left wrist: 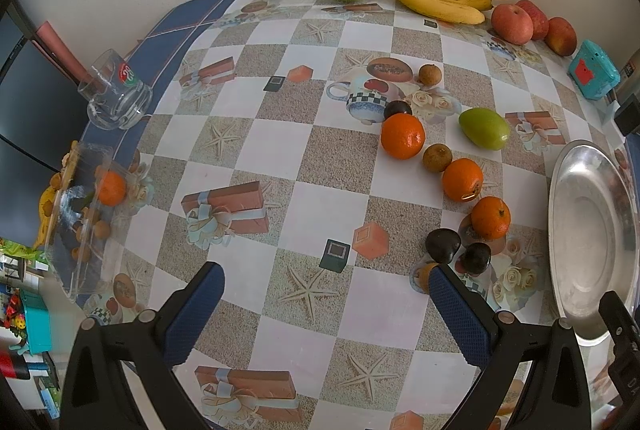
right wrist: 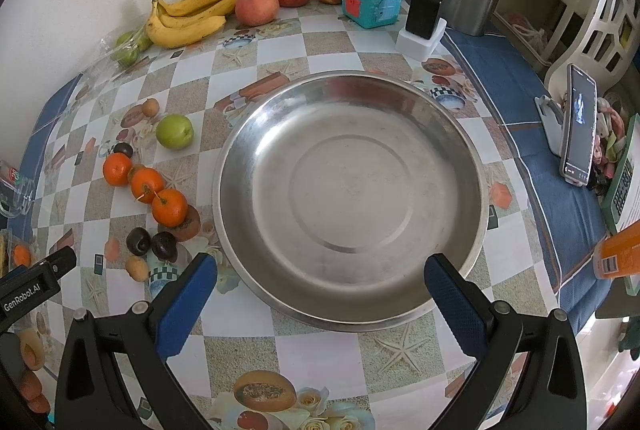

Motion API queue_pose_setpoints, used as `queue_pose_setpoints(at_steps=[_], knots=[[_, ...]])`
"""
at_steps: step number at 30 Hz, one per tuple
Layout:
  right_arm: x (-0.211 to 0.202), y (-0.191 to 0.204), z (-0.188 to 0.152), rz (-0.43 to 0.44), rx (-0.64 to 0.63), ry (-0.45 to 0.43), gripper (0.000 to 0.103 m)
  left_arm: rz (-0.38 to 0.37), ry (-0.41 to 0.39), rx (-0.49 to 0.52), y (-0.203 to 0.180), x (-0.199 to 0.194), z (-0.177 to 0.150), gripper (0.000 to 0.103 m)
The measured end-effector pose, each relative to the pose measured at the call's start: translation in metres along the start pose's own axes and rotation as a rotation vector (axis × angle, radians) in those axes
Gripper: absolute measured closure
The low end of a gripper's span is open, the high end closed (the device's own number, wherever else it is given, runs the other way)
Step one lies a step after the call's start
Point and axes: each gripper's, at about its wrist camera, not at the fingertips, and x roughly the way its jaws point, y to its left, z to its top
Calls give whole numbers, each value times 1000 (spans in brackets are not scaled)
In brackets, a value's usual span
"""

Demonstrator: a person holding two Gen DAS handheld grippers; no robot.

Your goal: Organize fruits

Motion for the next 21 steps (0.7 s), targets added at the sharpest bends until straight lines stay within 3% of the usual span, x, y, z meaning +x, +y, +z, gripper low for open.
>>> queue_pose_setpoints(at_steps=[21], knots=[[2,3,0,-10,-14,6,0,2,-5,-10,2,0,2,0]])
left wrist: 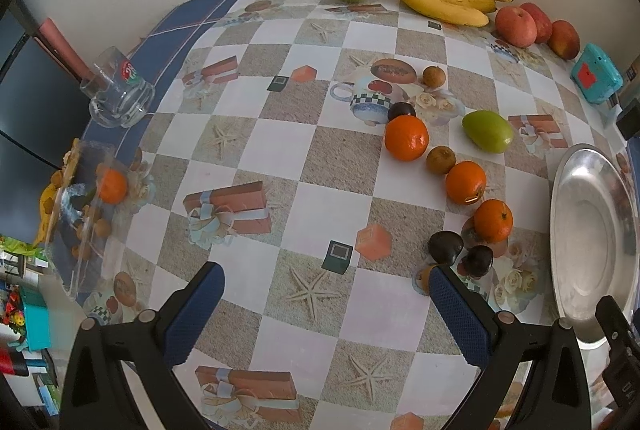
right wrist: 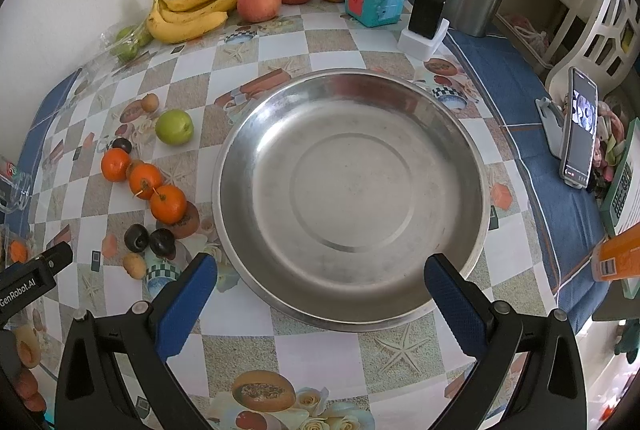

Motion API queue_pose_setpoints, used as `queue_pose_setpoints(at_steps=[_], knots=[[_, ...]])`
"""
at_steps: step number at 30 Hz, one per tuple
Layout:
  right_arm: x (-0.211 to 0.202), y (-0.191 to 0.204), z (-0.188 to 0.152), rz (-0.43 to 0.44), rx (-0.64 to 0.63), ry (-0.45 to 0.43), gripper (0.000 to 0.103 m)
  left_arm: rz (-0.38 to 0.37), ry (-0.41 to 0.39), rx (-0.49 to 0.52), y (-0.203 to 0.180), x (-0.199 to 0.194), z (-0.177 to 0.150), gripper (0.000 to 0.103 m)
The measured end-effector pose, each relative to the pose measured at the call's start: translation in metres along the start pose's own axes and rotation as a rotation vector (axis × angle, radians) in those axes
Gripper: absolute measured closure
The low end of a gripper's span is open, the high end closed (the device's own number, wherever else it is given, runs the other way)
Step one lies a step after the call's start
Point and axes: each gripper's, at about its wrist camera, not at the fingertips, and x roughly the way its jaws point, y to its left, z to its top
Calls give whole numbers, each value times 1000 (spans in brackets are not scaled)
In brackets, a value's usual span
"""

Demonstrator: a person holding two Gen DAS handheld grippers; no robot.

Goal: Organize fruits
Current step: 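Move the right tool to the dark plum and close on it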

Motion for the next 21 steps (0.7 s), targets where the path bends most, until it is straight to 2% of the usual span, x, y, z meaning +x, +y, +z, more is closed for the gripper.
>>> queue_pose_setpoints(at_steps=[6,13,21], knots=[[-4,9,3,47,-22,-36,0,-12,-55,-62,13,-4,4,0],[-7,35,8,135,-68,-107,0,14,-109,-121,33,1,9,0],[7,76,11,244,-152,-55,0,-3,-70,-182,54,18,16,0]])
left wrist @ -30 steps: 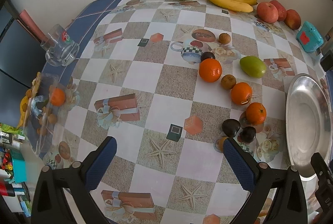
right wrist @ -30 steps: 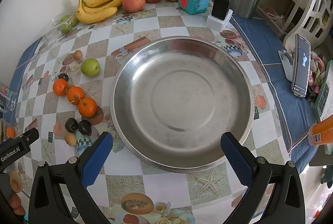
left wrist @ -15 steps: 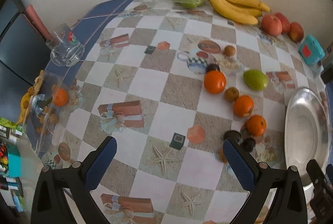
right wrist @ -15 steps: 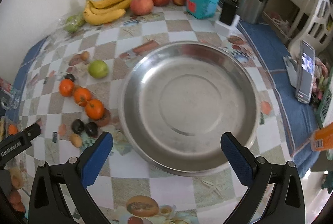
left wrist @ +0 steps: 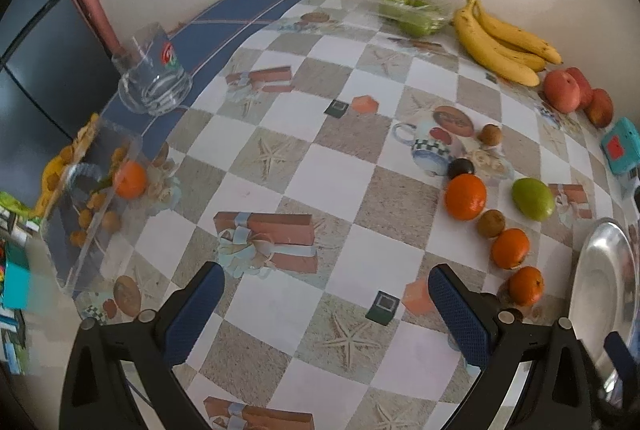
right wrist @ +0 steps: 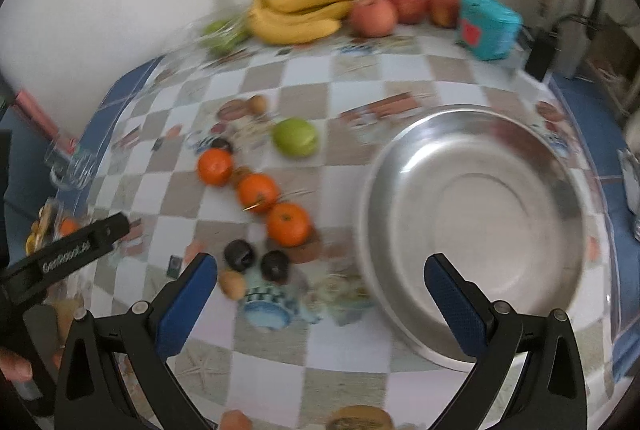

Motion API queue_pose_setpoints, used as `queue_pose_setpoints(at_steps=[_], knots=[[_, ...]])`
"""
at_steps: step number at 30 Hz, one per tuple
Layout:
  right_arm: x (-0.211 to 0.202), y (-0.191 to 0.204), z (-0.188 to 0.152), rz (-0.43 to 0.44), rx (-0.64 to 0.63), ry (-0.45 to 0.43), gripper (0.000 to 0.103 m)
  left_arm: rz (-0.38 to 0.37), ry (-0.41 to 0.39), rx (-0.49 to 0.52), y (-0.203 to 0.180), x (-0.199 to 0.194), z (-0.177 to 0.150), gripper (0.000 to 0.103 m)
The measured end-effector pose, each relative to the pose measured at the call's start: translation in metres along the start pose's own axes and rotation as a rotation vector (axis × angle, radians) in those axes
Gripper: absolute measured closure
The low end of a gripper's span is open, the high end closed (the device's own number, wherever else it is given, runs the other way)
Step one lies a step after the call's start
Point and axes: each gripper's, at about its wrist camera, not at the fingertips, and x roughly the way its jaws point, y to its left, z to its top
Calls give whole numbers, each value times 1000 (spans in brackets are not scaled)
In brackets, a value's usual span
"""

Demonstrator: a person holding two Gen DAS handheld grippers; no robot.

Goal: Organize fruits
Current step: 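Move the right tool to the dark plum and close on it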

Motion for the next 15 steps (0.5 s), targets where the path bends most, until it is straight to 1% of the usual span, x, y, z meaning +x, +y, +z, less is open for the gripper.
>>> queue_pose_setpoints(at_steps=[4,10,12,14,15], knots=[[12,14,0,-10,-42,29,0,-28,27,-15,2,9,0,0],[24,22,0,-14,-53,52,1,-67,31,5,-6,19,1,0],[27,21,0,0,-44,55,4,-82,29,20,-11,20,1,0],[31,19,1,13,-34,68,14,-109,33,31,-15,21,1,0],[33,19,1,14,-33,73,15,-121,28,35,-17,20,1,0]])
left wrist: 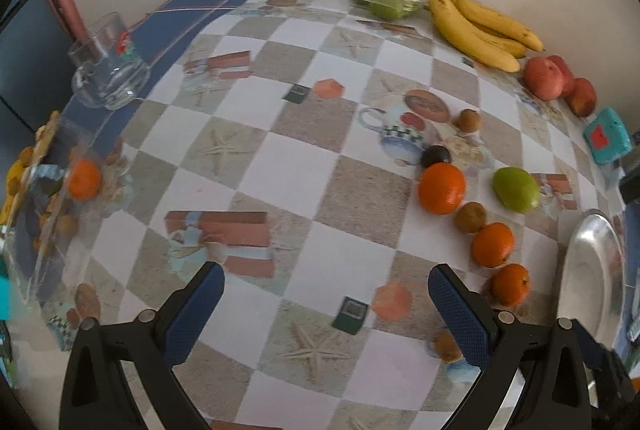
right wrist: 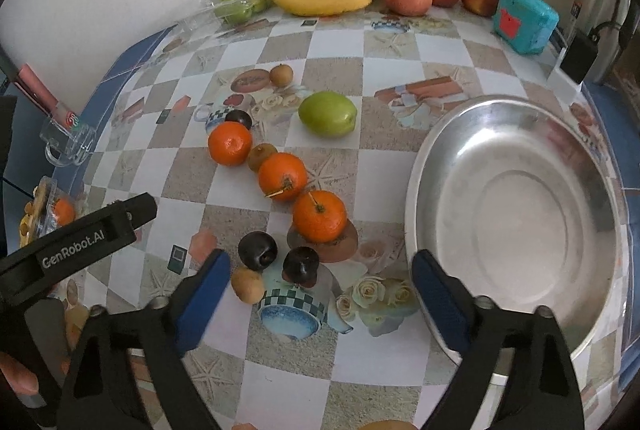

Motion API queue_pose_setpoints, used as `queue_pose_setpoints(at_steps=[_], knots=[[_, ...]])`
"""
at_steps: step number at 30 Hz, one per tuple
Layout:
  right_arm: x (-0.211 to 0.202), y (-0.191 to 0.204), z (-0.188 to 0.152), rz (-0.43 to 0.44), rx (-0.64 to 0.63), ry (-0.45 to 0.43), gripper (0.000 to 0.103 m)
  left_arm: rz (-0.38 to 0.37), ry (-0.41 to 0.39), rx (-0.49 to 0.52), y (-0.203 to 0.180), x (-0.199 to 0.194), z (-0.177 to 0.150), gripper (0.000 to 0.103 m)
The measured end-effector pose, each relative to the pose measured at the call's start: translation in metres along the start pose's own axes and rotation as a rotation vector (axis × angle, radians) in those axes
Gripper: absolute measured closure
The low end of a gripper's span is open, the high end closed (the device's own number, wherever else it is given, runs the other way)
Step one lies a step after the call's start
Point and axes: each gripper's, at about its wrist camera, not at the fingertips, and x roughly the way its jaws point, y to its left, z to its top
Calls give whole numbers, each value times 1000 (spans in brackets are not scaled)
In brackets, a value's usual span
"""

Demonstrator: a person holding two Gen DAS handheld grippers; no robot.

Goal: Organize fruits
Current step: 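Move the right tool to the dark plum and close on it, then grasp the brown kiwi with the left tool while the right tool lifts the plum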

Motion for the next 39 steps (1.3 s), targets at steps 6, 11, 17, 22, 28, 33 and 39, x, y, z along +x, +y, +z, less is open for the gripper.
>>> queue_pose_setpoints(at_steps=[6,11,17,22,28,33,39], knots=[[14,-1,2,20,2,38,34,-4,14,38,-9,3,1,0],[23,1,2,27,-2,61,46,-34,81,12,-8,15,-3,1],[32,5,1,43,-16,89,54,-56,123,-11,-7,21,-8,2],[39,9,0,38,-31,105,60,-68,148,-16,-8,24,-10,2],[43,10,0,45,-36,115,73,-75,159,-21,-9,25,-11,2],[44,11,0,59,-36,116,78,-78,160,-26,-10,25,-11,2],[38,9,2,78,-16,106,78,-98,163,-38,-8,23,-11,6]])
